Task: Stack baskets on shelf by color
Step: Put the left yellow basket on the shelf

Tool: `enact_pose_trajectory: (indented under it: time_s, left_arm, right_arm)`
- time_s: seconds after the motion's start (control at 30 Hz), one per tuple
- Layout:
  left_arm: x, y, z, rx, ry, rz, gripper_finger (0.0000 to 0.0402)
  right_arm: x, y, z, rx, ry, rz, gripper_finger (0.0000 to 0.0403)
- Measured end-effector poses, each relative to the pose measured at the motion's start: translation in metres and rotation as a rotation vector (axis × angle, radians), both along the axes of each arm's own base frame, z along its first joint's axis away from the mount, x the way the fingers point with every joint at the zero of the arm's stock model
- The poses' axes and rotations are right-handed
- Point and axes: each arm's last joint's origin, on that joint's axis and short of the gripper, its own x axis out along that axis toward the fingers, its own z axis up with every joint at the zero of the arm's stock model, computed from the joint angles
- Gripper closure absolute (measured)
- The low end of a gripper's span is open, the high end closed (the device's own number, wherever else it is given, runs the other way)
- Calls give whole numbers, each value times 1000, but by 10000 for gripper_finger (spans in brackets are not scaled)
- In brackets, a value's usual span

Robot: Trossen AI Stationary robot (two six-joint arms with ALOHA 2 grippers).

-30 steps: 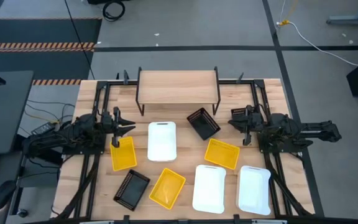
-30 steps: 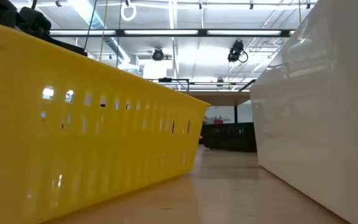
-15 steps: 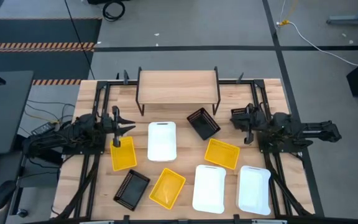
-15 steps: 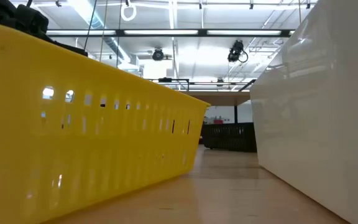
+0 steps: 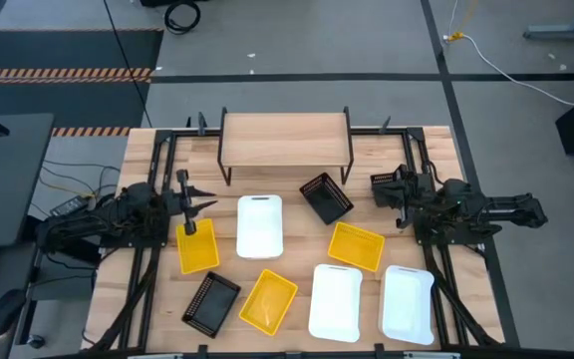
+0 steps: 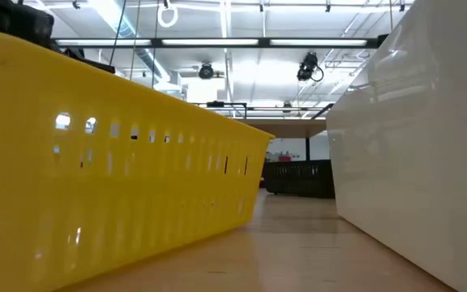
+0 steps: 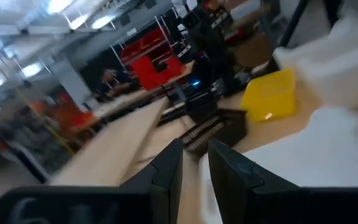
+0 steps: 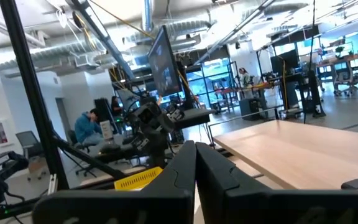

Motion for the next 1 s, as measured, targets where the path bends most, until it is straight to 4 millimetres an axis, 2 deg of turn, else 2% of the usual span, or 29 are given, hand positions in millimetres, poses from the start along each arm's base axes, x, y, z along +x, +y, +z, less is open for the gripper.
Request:
enact_pose_trajectory:
  time_s: [0.2,0.4,0.57,0.77,0.9,1.0]
  left_arm:
    - [0,-1,2,-452,-78,-45,315]
    - [-1,-1,7,-726,-169,-83,315]
    - [-2,-1,15,-780,-254,-128,321]
    - [-2,-1,16,-784,-258,-131,317]
    - [-3,1,19,-734,-321,-62,315]
    - [-3,2,19,-764,-325,-52,315]
  right_arm:
    - [0,0,0,-4,1,-1,390]
    - [1,0,-5,-70,67,-25,390]
    - [2,-1,-8,-78,105,-70,390]
    - [2,-1,-8,-83,110,-70,390]
    - [2,-2,-8,-148,118,-88,390]
    - [2,-2,-8,-181,126,-98,390]
